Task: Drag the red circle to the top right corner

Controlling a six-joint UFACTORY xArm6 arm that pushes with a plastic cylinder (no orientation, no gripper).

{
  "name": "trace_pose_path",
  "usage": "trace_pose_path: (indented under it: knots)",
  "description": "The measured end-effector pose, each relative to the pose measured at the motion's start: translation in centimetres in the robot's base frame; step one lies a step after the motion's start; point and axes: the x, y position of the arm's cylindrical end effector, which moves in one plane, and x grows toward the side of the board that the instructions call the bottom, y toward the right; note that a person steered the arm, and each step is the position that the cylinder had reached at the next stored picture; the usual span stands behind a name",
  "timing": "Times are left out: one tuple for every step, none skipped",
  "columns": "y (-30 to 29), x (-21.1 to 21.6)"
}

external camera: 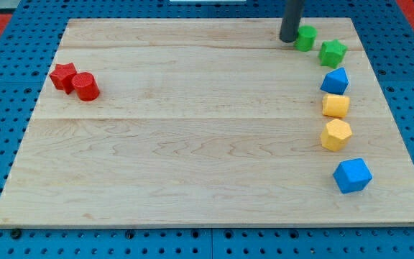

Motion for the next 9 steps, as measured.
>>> trace_pose_path:
  knots:
    - [2.1,0.2]
    - [3.8,0.2]
    - [1.2,-0.3]
    - [-8.0,0.4]
    - [-12.2,11.9]
    - [-18.5,20.0]
    - [-31.5,20.9]
    - [-40.9,16.9]
    - [-38.5,15.4]
